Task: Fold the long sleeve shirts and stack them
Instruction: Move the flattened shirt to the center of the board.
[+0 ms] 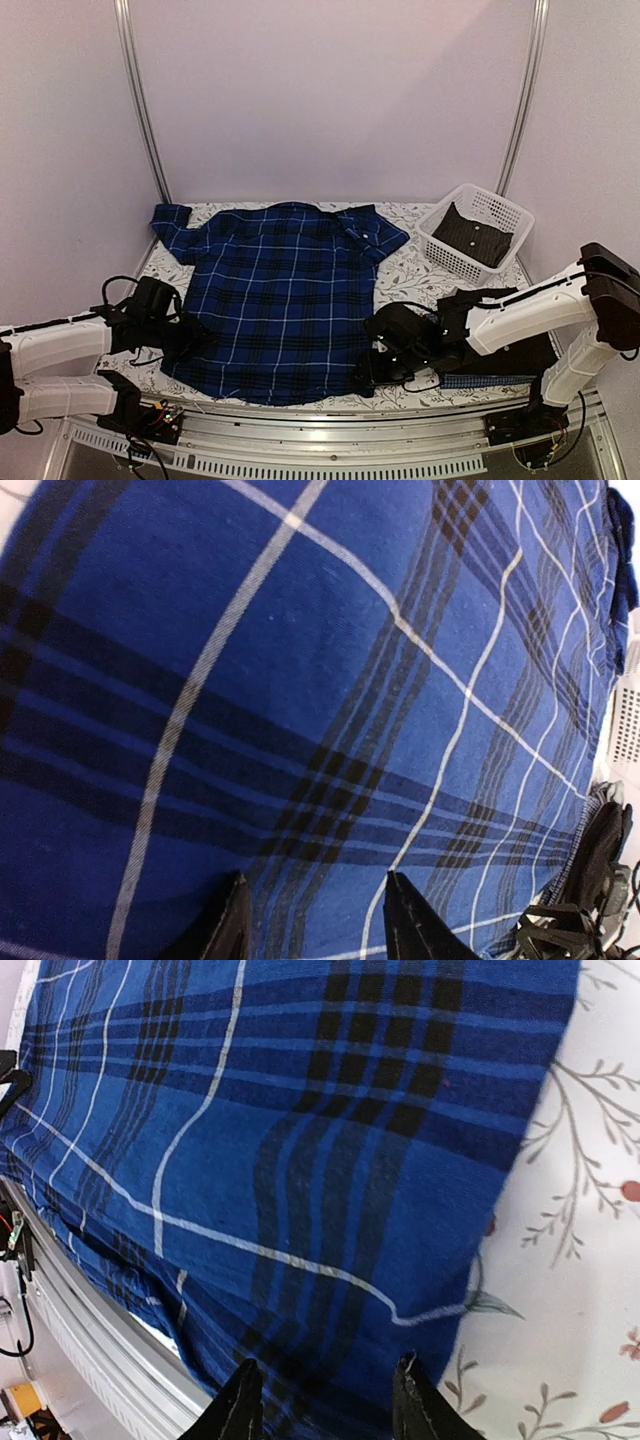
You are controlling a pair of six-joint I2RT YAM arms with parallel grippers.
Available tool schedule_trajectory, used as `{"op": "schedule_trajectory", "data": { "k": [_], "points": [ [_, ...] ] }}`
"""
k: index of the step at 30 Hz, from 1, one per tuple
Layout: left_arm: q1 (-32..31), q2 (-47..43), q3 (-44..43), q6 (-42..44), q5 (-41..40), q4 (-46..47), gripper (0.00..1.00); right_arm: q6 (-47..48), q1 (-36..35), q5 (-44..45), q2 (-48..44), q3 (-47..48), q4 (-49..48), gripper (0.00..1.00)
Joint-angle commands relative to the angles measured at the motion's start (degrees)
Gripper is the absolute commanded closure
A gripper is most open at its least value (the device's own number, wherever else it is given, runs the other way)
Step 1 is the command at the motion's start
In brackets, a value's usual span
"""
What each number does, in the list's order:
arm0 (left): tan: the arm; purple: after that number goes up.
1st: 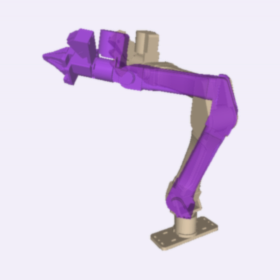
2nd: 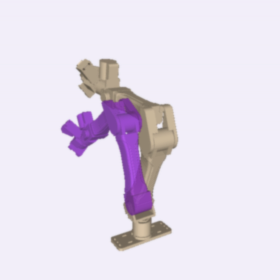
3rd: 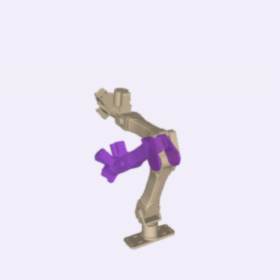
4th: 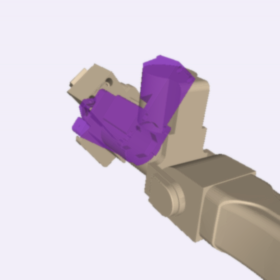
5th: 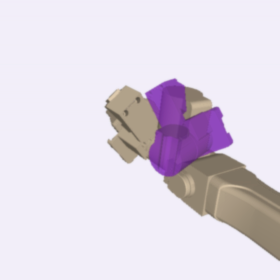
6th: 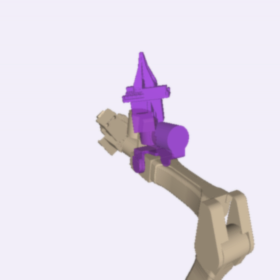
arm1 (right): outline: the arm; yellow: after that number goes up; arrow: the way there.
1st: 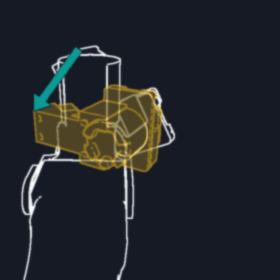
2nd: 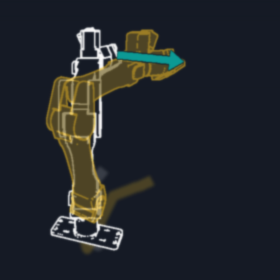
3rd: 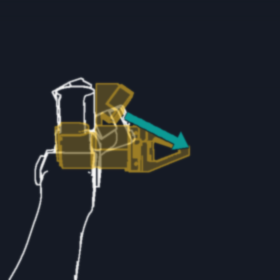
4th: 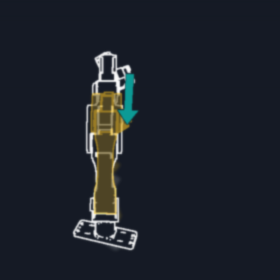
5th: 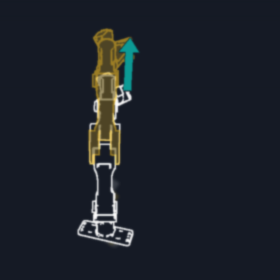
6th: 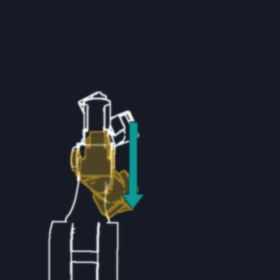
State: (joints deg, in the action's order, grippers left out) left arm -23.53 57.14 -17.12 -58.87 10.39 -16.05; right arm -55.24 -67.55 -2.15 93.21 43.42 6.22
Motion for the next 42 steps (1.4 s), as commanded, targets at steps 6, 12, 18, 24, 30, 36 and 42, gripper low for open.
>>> {"op": "schedule_trajectory", "data": {
  "k": [6,12,18,24,30,36,42],
  "points": [
    [-0.02,0.86,-13.81,7.74,-4.74,-11.31,0.48,11.55,10.7,4.48,-8.43,12.45,15.43,0.5],
    [0.03,5.22,-21.88,14.77,-2.03,-8.76,0.4,21.86,21.34,5.01,-4.06,22.1,14.71,0.46],
    [0.01,10.71,-28.69,20.23,1.45,-7.53,0.36,27.98,29.66,4.24,7.3,33.91,12.68,0.46],
    [-0.08,13.3,-31.93,22.94,5.07,-6.49,0.35,30.22,35.78,2.76,20.89,46.89,12.48,0.46],
    [-0.18,14.5,-32.36,22.68,8.17,-4.41,0.35,31.6,39.32,1.42,33.32,61.49,14.17,0.46],
    [-0.08,15.38,-32.66,23.93,8.7,-4.18,0.35,32.68,40.42,1.59,44.8,73.23,17.67,0.46],
    [-0.34,18.31,-33.18,25.33,11.25,-3.42,0.35,31.4,40.35,4.44,48.83,74.48,18.88,0.47]
  ]
}}
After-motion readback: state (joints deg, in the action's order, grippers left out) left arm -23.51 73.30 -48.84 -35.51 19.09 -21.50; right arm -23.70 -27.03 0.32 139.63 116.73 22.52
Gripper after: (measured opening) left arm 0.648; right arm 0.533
